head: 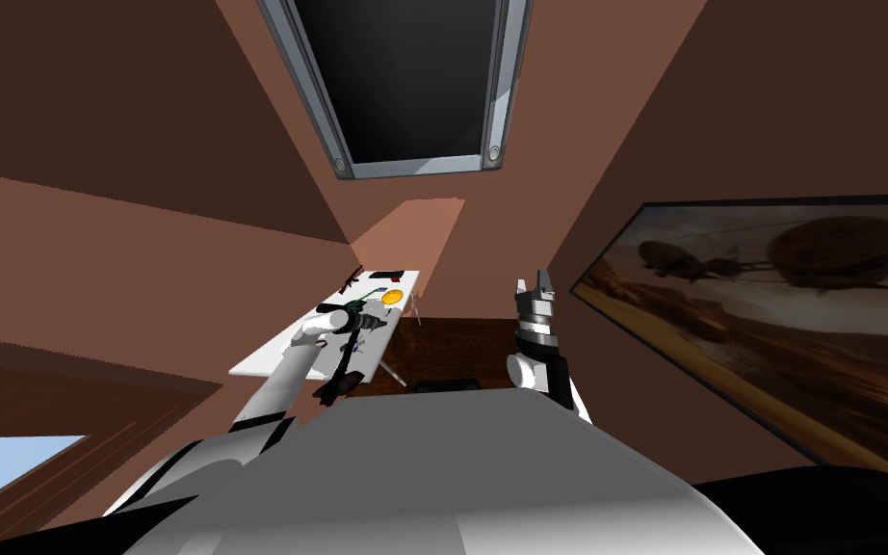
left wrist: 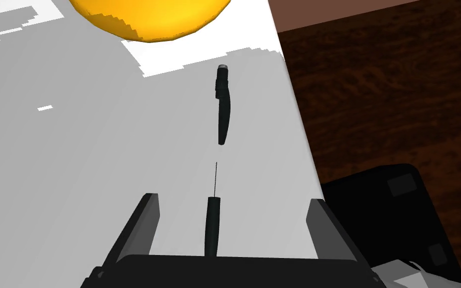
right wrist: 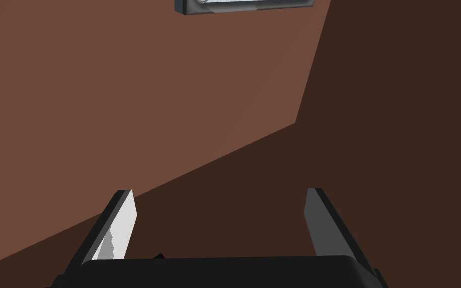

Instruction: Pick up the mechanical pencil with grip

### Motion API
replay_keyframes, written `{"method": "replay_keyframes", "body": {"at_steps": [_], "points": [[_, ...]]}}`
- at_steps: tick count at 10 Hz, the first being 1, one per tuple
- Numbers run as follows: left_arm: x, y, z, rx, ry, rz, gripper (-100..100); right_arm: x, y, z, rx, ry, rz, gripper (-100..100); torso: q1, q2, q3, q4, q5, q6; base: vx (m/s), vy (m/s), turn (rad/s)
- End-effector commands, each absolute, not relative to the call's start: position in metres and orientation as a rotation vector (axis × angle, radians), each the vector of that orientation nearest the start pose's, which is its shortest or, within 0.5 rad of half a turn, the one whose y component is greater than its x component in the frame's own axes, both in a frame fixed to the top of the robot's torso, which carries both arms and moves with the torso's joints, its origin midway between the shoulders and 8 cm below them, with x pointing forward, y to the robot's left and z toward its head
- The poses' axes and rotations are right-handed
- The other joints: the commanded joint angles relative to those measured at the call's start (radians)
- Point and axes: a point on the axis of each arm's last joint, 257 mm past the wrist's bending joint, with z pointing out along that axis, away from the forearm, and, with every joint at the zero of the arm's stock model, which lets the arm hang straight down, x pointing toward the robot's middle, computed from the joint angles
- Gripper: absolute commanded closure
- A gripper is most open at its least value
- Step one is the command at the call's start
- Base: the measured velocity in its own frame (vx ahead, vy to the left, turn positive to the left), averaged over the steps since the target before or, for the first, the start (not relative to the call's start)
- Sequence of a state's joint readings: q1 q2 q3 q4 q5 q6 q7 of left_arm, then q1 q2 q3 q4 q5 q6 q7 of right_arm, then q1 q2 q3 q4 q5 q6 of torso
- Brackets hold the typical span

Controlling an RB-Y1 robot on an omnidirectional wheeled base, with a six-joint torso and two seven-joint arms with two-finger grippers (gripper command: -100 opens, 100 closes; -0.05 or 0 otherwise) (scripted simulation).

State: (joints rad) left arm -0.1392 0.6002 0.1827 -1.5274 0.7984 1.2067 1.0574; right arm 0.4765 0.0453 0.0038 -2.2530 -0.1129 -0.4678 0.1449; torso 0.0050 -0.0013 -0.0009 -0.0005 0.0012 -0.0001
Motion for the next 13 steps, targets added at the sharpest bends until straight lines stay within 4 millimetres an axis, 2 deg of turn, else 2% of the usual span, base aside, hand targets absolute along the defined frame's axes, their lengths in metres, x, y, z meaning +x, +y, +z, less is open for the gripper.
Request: {"method": "replay_keyframes", "body": {"at_steps": [1, 2, 3, 5, 6, 10, 11, 12, 13], "points": [[0.460, 0.392, -0.326, -2.990, 0.548, -0.944, -100, 0.354, -0.295, 0.013, 0.739, 0.572, 1.242, 0, 0.000, 0.000, 0.000, 0.000, 0.000, 0.000, 0.007, 0.026, 0.004], [0.459, 0.392, -0.326, -2.993, 0.546, -0.939, 0, 0.354, -0.295, 0.013, 0.739, 0.572, 1.242, 0, -0.002, 0.001, 0.000, 0.000, 0.000, 0.000, 0.002, 0.006, -0.001], [0.460, 0.392, -0.337, -2.992, 0.541, -0.939, -100, 0.354, -0.295, 0.013, 0.739, 0.572, 1.242, 0, -0.004, 0.001, 0.001, 0.000, -0.001, 0.000, 0.034, -0.003, -0.024], [0.459, 0.391, -0.337, -2.994, 0.539, -0.937, -100, 0.354, -0.295, 0.013, 0.739, 0.572, 1.242, 0, -0.005, -0.001, -0.001, 0.000, -0.001, 0.000, 0.035, -0.005, -0.011], [0.459, 0.391, -0.338, -2.992, 0.540, -0.939, 100, 0.354, -0.295, 0.013, 0.739, 0.572, 1.242, 0, -0.005, 0.000, 0.000, 0.000, -0.001, 0.000, 0.000, 0.000, 0.000], [0.459, 0.391, -0.338, -2.992, 0.540, -0.939, 100, 0.354, -0.295, 0.013, 0.739, 0.572, 1.242, 0, -0.005, 0.002, 0.001, 0.000, -0.001, 0.000, 0.000, 0.000, 0.000], [0.459, 0.391, -0.338, -2.992, 0.540, -0.939, 0, 0.354, -0.295, 0.013, 0.739, 0.572, 1.242, 0, -0.005, 0.002, 0.001, 0.000, -0.001, 0.000, 0.000, 0.000, 0.000], [0.470, 0.405, -0.310, -2.967, 0.509, -0.967, -100, 0.354, -0.295, 0.013, 0.739, 0.572, 1.242, 0, -0.005, 0.002, 0.001, 0.000, -0.001, 0.000, 0.016, -0.036, 0.048], [0.471, 0.409, -0.304, -2.965, 0.498, -0.964, -100, 0.354, -0.295, 0.013, 0.739, 0.572, 1.242, 0, -0.007, 0.001, 0.001, 0.000, -0.002, 0.000, 0.028, -0.073, 0.039]]}}
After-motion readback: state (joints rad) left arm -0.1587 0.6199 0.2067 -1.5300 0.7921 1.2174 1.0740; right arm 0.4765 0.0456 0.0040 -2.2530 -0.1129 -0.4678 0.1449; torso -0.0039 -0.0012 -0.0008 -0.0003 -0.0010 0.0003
